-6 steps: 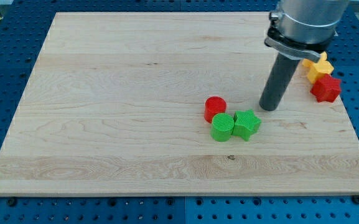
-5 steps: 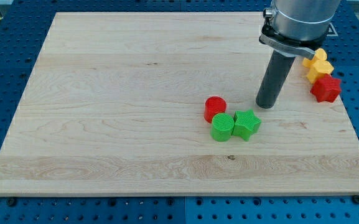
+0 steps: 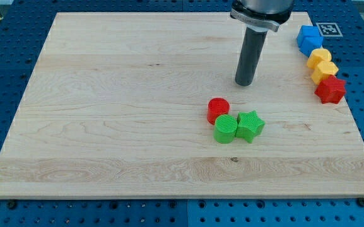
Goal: Move the red circle diagonally top right to the green star
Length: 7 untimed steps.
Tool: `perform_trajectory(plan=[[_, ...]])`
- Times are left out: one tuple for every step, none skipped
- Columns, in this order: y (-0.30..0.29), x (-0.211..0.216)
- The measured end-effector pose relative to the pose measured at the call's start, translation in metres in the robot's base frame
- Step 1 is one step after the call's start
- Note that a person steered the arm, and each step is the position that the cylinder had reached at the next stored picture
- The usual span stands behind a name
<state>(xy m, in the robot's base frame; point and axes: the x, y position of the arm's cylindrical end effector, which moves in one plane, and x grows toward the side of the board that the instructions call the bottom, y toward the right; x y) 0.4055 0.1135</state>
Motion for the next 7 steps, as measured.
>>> perform_trajectory(plan=[[0.0,-0.002],[0.0,-0.003],[-0.006,-0.008],[-0.036,-0.034],[-0.08,-0.039],[-0.135,-0.035],[-0.158,-0.003]])
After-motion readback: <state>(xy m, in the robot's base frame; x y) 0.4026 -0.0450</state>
